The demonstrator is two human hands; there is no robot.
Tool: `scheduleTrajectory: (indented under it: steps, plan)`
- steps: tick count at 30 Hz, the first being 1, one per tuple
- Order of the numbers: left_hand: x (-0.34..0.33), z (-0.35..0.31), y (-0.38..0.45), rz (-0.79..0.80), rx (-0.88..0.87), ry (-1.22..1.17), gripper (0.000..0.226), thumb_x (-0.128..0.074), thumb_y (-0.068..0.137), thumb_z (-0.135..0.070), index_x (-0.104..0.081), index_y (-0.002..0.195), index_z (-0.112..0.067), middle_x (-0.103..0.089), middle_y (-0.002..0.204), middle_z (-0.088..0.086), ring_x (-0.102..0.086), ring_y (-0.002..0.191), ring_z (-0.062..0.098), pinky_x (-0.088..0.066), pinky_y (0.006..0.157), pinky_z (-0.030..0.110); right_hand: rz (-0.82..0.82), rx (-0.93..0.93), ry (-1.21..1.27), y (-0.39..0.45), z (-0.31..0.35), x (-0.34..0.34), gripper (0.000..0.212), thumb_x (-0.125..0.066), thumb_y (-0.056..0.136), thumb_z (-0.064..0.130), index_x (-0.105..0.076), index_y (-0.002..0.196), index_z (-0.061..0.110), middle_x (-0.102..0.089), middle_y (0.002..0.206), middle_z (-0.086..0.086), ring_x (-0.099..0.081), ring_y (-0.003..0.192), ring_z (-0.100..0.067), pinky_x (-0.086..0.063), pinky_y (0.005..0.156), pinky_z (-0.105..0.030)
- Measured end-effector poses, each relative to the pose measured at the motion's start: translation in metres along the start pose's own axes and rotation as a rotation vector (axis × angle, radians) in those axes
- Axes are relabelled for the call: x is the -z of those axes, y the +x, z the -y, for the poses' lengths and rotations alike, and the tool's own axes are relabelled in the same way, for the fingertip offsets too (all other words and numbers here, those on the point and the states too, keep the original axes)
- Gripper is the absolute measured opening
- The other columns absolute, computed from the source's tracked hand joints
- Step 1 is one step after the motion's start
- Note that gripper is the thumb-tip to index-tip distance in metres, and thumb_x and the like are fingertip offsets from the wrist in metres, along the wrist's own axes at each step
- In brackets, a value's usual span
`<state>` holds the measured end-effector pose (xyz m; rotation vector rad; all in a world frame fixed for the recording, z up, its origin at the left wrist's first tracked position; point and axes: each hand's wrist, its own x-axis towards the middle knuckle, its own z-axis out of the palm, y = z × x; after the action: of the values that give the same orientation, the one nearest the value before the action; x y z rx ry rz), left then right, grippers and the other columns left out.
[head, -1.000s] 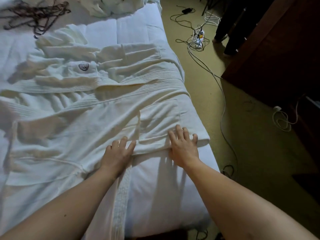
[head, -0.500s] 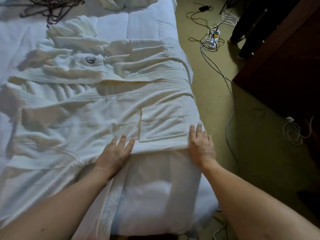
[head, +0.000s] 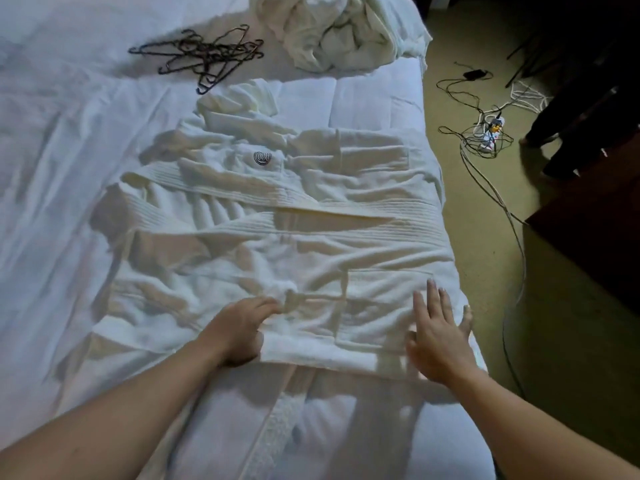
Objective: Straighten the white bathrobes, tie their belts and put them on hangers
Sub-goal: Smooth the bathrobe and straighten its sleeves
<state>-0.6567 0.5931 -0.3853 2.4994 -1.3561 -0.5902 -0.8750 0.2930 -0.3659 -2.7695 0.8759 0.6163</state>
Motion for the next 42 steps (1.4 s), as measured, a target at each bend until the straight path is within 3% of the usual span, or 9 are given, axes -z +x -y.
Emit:
scheduleTrajectory:
  steps: [6,9,14,16,18,23,31,37,42]
  plan:
    - [0.062,0.107,0.019,-0.422,0.315,-0.010,0.041,-0.037,0.076,-0.022,-0.070,0.099,-0.019,-0.071,0.105,0.004,-0.067,0.096,0.034,-0.055,0.081,0.044,-0.135,0.135,0.095,0.068,0.103,0.022,0.060,-0.043,0.100,0.036,-0.022,0.156,0.032,0.013,0.169,-0.002,0.010,0.156,-0.025,0.000,0.121,-0.060]
    - [0.092,0.157,0.036,-0.448,0.463,-0.015,0.054,-0.048,0.075,-0.059,-0.071,0.103,-0.019,-0.071,0.108,0.005,-0.064,0.099,0.035,-0.049,0.084,0.044,-0.113,0.228,0.083,0.104,0.162,0.022,0.060,-0.044,0.098,0.034,-0.024,0.155,0.032,0.013,0.169,-0.002,0.012,0.156,-0.026,0.000,0.121,-0.061]
    - [0.122,0.243,0.073,-0.075,0.557,0.155,0.063,-0.043,0.091,-0.015,-0.035,0.149,-0.037,-0.029,0.161,-0.009,-0.027,0.145,0.026,-0.026,0.110,0.055,-0.089,0.272,0.104,0.157,0.249,0.020,0.071,-0.029,0.094,0.043,-0.006,0.161,0.034,0.021,0.168,0.000,0.018,0.155,-0.026,0.007,0.120,-0.062]
    - [0.127,0.277,0.085,0.190,0.571,0.246,0.060,-0.045,0.100,-0.030,-0.021,0.153,-0.045,-0.016,0.164,-0.015,-0.010,0.151,0.023,-0.014,0.113,0.065,-0.071,0.215,0.150,0.176,0.274,0.015,0.071,-0.029,0.096,0.048,0.000,0.160,0.038,0.020,0.168,0.001,0.014,0.156,-0.029,0.010,0.119,-0.063]
    - [0.137,0.297,0.091,0.257,0.503,0.399,0.041,-0.046,0.099,-0.046,-0.043,0.140,-0.045,-0.038,0.153,-0.009,-0.026,0.144,0.024,-0.017,0.110,0.065,-0.053,0.135,0.183,0.190,0.286,0.013,0.075,-0.032,0.097,0.057,0.007,0.158,0.041,0.013,0.169,-0.002,0.006,0.156,-0.033,0.015,0.117,-0.064]
    - [0.148,0.345,0.078,-0.135,0.596,0.462,0.024,-0.043,0.098,-0.038,-0.066,0.104,-0.035,-0.063,0.113,-0.002,-0.051,0.114,0.026,-0.033,0.094,0.044,-0.115,0.076,0.119,0.208,0.293,0.010,0.085,-0.026,0.089,0.078,0.008,0.158,0.042,-0.019,0.166,-0.005,-0.017,0.152,-0.031,0.010,0.116,-0.066]
    - [0.082,0.328,0.082,-0.916,1.018,-0.326,0.070,-0.068,0.073,-0.058,-0.043,0.126,-0.019,-0.053,0.132,0.015,-0.051,0.119,0.040,-0.042,0.096,0.050,-0.044,0.015,0.079,0.224,0.292,-0.016,0.088,-0.010,0.084,0.083,0.041,0.144,0.044,0.042,0.158,0.005,0.035,0.148,-0.022,0.020,0.114,-0.064]
    - [0.121,0.362,0.102,-0.722,1.104,-0.891,0.068,-0.084,0.065,-0.048,-0.066,0.119,-0.013,-0.072,0.109,0.007,-0.070,0.099,0.028,-0.056,0.094,0.047,-0.016,0.008,0.081,0.227,0.294,-0.016,0.088,-0.011,0.084,0.083,0.040,0.144,0.044,0.040,0.160,0.004,0.034,0.149,-0.022,0.021,0.114,-0.063]
    - [0.116,0.380,0.108,-0.696,1.160,-0.571,0.054,-0.082,0.078,-0.039,-0.069,0.116,-0.004,-0.070,0.118,0.019,-0.067,0.106,0.034,-0.053,0.092,0.041,-0.019,0.028,0.086,0.230,0.294,-0.017,0.088,-0.009,0.083,0.084,0.038,0.146,0.044,0.042,0.158,0.006,0.037,0.147,-0.022,0.021,0.113,-0.064]
